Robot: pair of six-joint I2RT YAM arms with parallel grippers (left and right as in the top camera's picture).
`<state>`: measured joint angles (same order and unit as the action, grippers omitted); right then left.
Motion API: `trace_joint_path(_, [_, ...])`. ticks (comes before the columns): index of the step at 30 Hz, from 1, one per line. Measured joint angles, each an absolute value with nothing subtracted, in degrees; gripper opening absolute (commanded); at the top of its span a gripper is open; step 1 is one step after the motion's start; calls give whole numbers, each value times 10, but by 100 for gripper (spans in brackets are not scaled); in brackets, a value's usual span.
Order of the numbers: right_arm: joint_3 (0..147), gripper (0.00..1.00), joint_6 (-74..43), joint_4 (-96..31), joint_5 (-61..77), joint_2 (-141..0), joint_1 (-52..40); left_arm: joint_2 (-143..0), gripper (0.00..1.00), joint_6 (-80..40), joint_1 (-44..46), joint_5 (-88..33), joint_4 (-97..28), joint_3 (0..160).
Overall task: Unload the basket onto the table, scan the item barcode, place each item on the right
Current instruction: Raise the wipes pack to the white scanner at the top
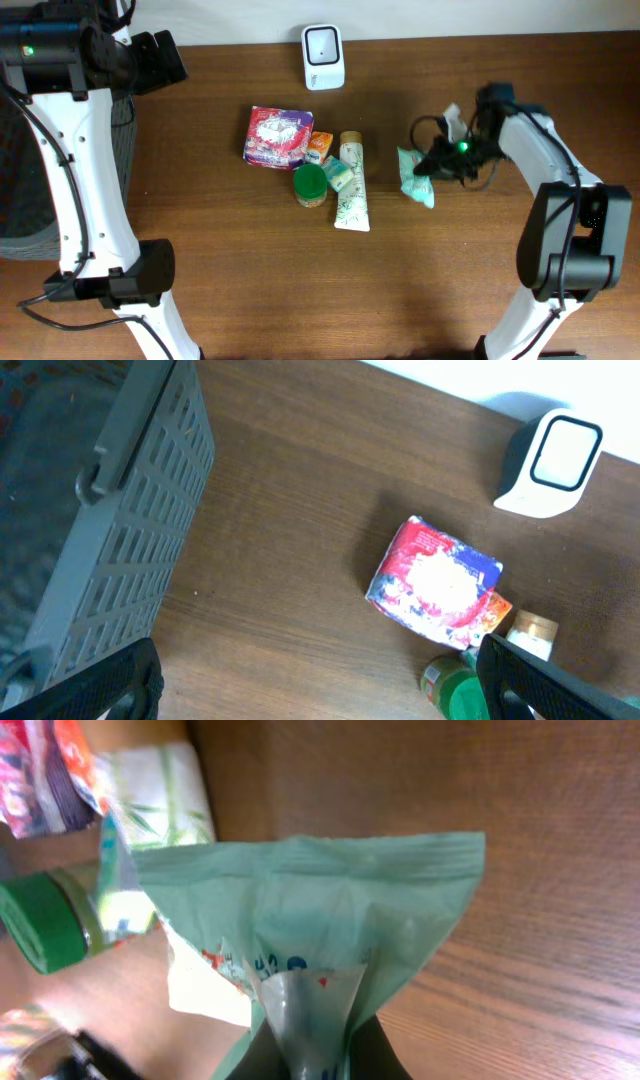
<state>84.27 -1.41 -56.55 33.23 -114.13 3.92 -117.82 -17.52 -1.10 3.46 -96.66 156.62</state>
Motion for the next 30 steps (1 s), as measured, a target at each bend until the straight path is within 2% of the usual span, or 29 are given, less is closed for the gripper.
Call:
trace_joint_path(2, [918, 4, -20, -579, 288, -1141, 1, -1178, 99, -175, -11, 35, -967, 1566])
trace_joint_path(3, [947, 4, -32, -547, 274, -1141, -25, -1178, 99, -175, -11, 35, -966, 1566])
trace_joint_path(7, [974, 4, -108, -265, 250, -1142, -91, -1178, 99, -175, -11, 35, -966, 1566])
trace_joint_path(12, [977, 4, -218, 44, 136, -1152, -136, -1178, 99, -175, -11, 35, -966, 1566])
trace_joint_path(17, [985, 4, -272, 245, 72, -1250, -172, -1178, 99, -175, -11, 35, -966, 1566])
trace_joint_path(22, [981, 4, -301, 301, 50, -1369, -184, -1178, 99, -175, -11, 35, -967, 1566])
trace_joint_path(27, [987, 4, -302, 316, 39, -1376, -182, -1178, 99, -175, -11, 35, -967, 1566])
trace_joint_path(30, [989, 4, -303, 253, 40, -1351, -156, -1178, 99, -175, -11, 35, -967, 1566])
